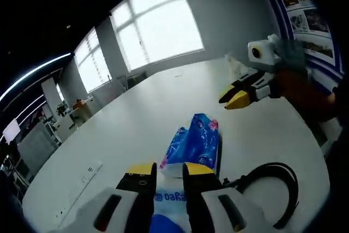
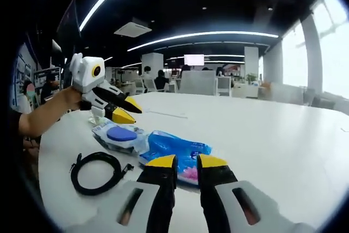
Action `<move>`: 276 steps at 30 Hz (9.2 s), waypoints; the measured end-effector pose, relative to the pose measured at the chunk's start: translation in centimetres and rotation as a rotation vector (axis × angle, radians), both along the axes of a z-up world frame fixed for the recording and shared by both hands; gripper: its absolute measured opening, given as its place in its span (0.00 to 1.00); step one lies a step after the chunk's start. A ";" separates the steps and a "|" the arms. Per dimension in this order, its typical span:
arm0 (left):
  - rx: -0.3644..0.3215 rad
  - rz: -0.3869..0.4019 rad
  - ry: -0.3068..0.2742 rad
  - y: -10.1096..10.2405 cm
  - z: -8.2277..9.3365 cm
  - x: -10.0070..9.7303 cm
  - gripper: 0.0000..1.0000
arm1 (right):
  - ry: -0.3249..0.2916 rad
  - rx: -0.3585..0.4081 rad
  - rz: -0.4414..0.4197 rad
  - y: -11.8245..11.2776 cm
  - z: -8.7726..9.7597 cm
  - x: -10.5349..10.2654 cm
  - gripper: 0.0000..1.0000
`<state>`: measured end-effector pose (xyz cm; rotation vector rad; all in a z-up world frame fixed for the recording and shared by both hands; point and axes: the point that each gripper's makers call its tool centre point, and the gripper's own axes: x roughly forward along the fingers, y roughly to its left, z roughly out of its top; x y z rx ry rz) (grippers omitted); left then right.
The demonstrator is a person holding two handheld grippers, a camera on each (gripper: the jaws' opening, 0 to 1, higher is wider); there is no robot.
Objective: Arrange the tabletop items into an orderly group along one side of the table until the central work area is clear of visible clutter.
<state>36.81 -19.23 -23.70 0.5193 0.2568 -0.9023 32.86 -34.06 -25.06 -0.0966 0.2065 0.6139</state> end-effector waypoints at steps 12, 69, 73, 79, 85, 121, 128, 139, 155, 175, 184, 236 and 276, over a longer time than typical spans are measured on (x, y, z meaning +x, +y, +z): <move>-0.038 -0.028 -0.019 1.6 1.3 -4.4 0.20 | -0.019 -0.060 0.127 4.2 0.1 -3.1 0.16; 0.099 -0.083 0.165 1.8 -8.7 -9.9 0.16 | 0.099 -0.258 0.207 11.7 -7.1 -6.3 0.07; 0.116 -0.076 0.144 1.9 -8.6 -9.4 0.10 | 0.090 -0.243 0.200 11.7 -7.0 -6.3 0.06; 0.120 -0.057 0.132 2.1 -8.0 -9.4 0.05 | 0.077 -0.240 0.194 11.5 -6.8 -6.4 0.06; 0.044 -0.044 0.135 2.5 -5.9 -9.8 0.02 | 0.031 -0.193 0.188 11.9 -4.3 -7.5 0.05; -0.037 -0.088 -0.104 1.9 3.3 -12.5 0.01 | -0.344 -0.296 0.151 11.4 7.6 -10.5 0.03; -0.019 -0.093 -0.083 1.2 2.1 -12.3 0.01 | -0.310 -0.297 0.143 10.8 6.5 -10.4 0.03; -0.032 -0.080 -0.005 0.4 -1.0 -11.2 0.01 | -0.215 -0.251 0.137 9.9 3.4 -9.0 0.03; 0.028 -0.058 0.020 0.0 -4.2 -8.6 0.02 | -0.094 -0.234 0.107 8.2 -1.9 -6.1 0.03; 0.055 -0.027 0.099 -0.3 -7.5 -8.6 0.02 | 0.005 -0.258 0.125 8.3 -6.4 -4.9 0.02; 0.037 -0.022 0.105 -0.1 -7.6 -8.5 0.02 | -0.005 -0.253 0.129 8.4 -6.3 -5.3 0.02; -0.106 -0.077 0.105 2.7 -4.9 -12.9 0.33 | -0.012 -0.266 0.227 9.1 -4.1 -9.6 0.36; -0.211 0.048 0.077 9.5 -3.6 -15.2 0.55 | -0.018 -0.268 0.199 7.3 -3.2 -11.8 0.47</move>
